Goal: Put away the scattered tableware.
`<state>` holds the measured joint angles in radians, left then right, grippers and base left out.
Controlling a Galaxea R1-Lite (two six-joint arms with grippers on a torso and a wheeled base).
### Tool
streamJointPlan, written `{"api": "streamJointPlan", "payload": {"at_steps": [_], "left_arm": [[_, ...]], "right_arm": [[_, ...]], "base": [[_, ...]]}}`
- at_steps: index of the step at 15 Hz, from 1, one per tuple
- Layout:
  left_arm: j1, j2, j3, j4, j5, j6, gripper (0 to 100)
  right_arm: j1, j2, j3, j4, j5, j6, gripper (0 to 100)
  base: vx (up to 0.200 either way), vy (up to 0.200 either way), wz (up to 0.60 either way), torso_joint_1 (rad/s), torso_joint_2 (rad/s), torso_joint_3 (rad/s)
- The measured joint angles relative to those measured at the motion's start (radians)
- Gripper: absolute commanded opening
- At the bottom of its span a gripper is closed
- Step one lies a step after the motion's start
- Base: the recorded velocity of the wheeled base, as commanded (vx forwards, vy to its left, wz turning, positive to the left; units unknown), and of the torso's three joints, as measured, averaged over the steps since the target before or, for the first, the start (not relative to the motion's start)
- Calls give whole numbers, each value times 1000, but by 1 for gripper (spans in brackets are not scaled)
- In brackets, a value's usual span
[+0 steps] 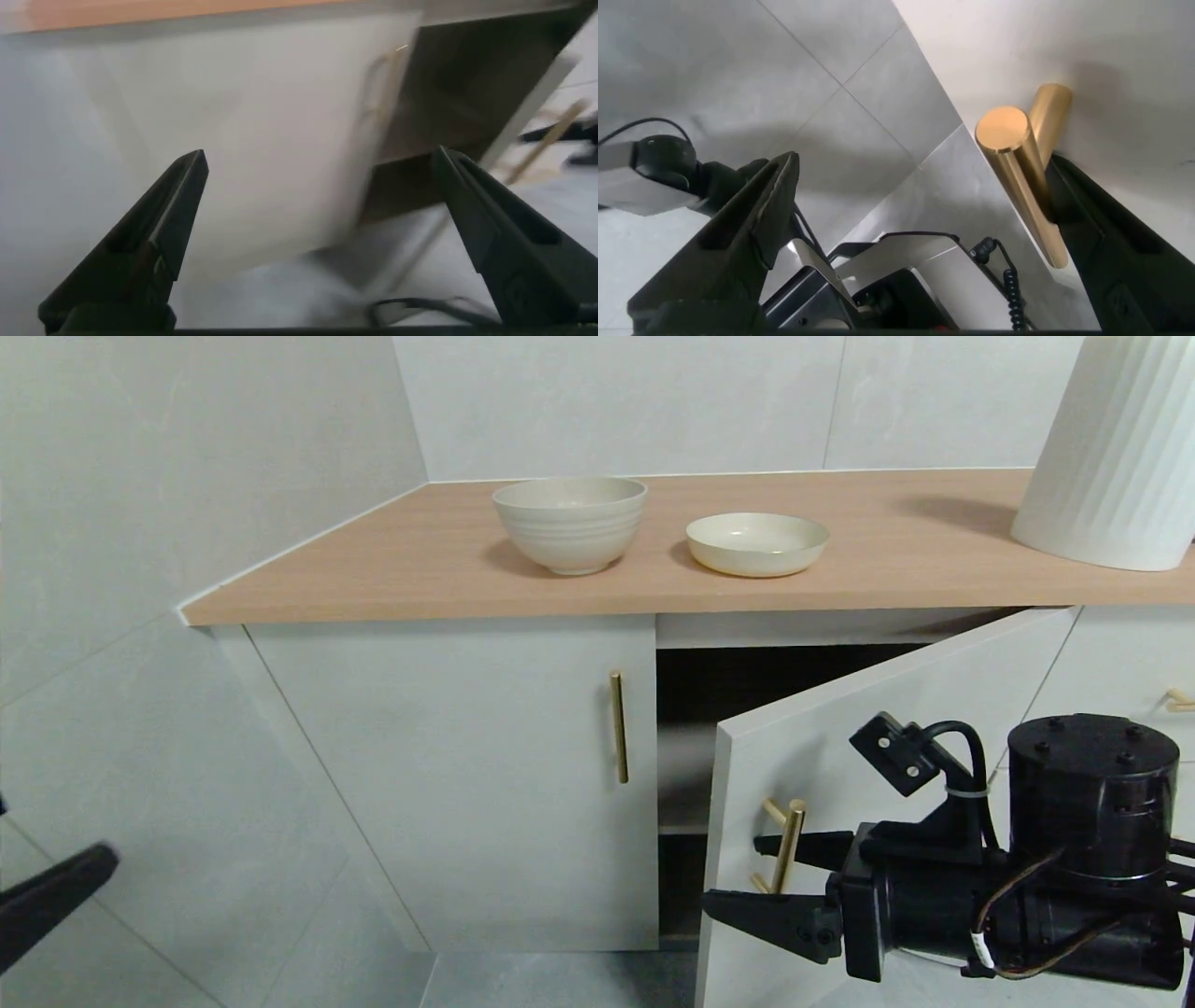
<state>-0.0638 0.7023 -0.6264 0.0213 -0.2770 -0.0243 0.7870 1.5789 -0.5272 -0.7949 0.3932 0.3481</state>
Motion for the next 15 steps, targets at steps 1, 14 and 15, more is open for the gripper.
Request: {"api": "streamJointPlan", "payload": {"at_steps": [1, 14, 15], "left_arm": [[-40, 94, -23, -54, -15, -27, 100], [-446, 752, -58, -522, -86, -235, 0], [-447, 793, -58, -564, -86, -234, 0]], "right_arm": [[0, 0, 0, -1, 0, -1, 100], [0, 2, -1, -11, -1, -5, 100], [0, 3, -1, -11, -1, -5, 100]], "base": [[0, 0, 0, 0, 0, 0], [0, 0, 0, 0, 0, 0], [0, 0, 0, 0, 0, 0]]}}
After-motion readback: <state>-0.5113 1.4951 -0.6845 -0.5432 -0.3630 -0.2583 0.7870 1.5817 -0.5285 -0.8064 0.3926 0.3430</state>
